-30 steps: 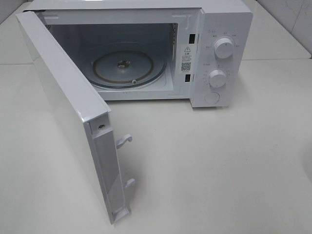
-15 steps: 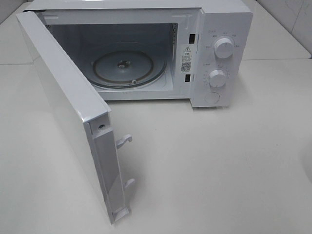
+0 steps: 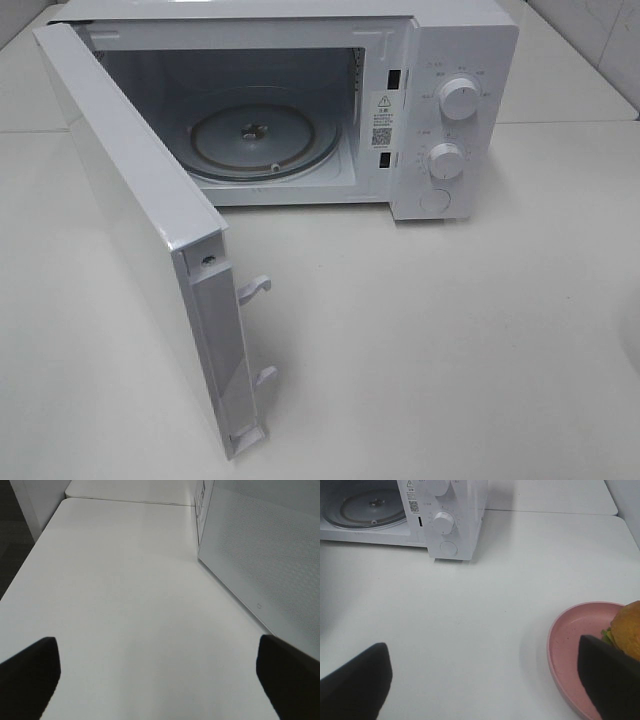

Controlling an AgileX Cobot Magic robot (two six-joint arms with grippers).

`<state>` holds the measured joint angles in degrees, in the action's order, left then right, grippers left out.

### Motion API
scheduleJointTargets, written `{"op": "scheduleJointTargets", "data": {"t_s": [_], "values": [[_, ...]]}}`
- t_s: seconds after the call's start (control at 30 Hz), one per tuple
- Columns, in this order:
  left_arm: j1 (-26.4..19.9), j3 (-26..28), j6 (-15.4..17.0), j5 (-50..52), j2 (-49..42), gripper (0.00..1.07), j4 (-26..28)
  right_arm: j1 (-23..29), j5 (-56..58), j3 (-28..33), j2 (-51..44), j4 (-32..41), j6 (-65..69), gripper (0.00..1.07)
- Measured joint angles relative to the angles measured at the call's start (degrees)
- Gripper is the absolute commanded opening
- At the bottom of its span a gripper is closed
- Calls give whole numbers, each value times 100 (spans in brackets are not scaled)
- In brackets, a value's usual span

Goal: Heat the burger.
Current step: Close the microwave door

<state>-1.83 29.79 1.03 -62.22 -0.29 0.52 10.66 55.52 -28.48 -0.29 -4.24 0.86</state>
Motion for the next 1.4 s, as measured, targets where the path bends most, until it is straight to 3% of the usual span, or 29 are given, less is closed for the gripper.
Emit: {"op": "scheduleJointTargets", "data": {"t_s": [0.17,0.43,1.03,1.2,1.27,1.4], "values": [[0,0,0,0,0,101,0,0,0,0,0,0,-11,100],[0,0,0,0,0,101,0,-739,0,0,0,97,-86,101],[0,0,0,0,0,101,0,-825,0,0,0,143,-126,94],[0,0,0,0,0,101,0,-825,0,0,0,143,-126,85],[0,0,0,0,0,101,0,-825,0,0,0,143,-126,75],[0,0,0,0,0,101,0,-825,0,0,0,143,-126,65]]}}
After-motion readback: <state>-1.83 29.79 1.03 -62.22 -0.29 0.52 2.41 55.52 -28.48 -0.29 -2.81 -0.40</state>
